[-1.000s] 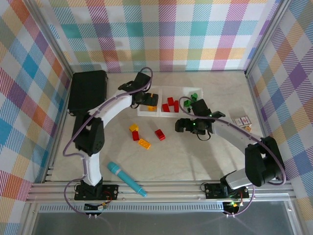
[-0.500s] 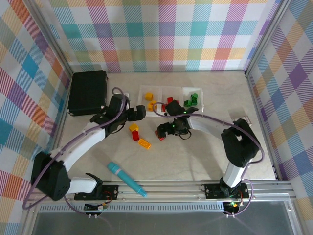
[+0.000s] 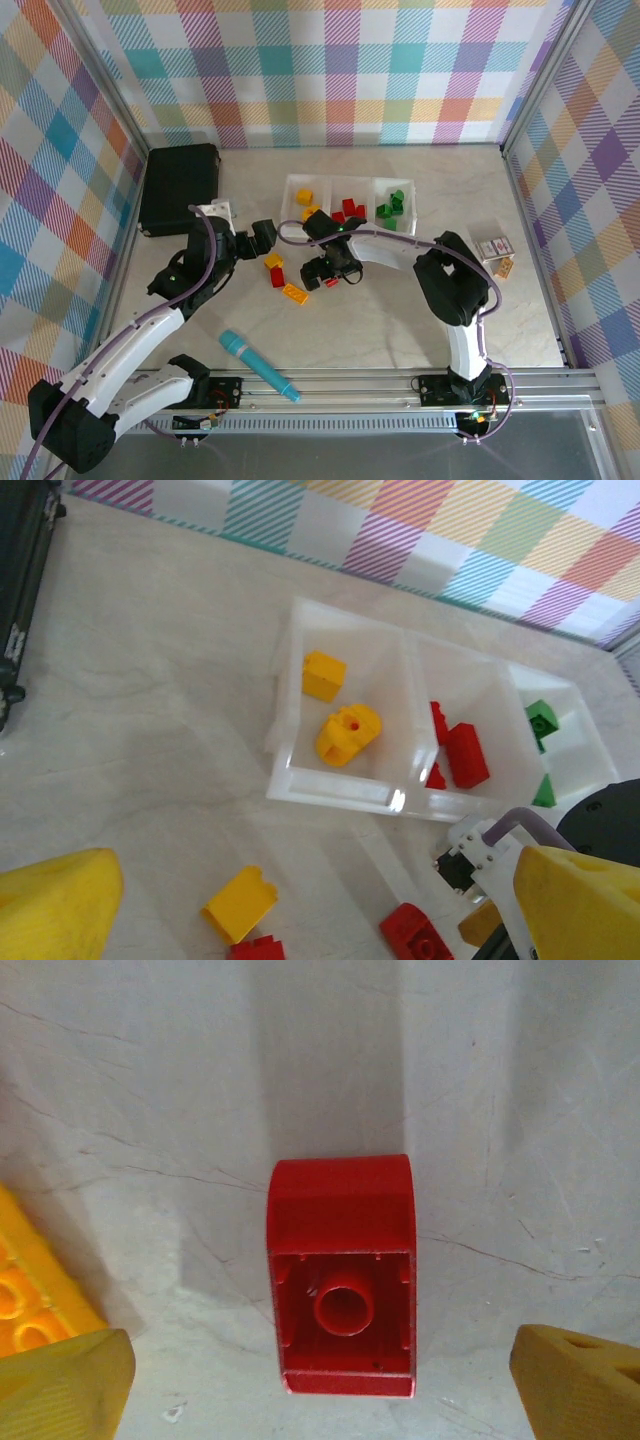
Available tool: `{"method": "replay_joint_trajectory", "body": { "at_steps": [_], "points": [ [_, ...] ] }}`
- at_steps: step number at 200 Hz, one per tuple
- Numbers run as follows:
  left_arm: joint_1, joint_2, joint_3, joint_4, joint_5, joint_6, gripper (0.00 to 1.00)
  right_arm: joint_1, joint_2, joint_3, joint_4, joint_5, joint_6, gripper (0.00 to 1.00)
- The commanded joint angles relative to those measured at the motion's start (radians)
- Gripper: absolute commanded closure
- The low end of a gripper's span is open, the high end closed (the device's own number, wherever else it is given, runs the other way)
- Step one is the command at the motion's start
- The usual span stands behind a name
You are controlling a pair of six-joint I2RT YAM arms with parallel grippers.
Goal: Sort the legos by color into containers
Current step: Pick up the lego from the center of the table.
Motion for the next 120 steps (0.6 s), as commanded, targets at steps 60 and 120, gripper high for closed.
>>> {"method": "replay_joint_trajectory", "body": {
  "at_steps": [60, 120],
  "points": [
    [0.007, -0.019, -0.044, -0.011, -0.013, 0.008, 0.00, 0.036, 0.073, 0.083, -0.090, 0.100, -0.040, 0.00],
    [0.007, -0.038, -0.061, -0.023, -0.029, 0.002, 0.00, 0.036, 0.093, 0.110, -0.084, 0.107, -0.050, 0.07]
  ]
}}
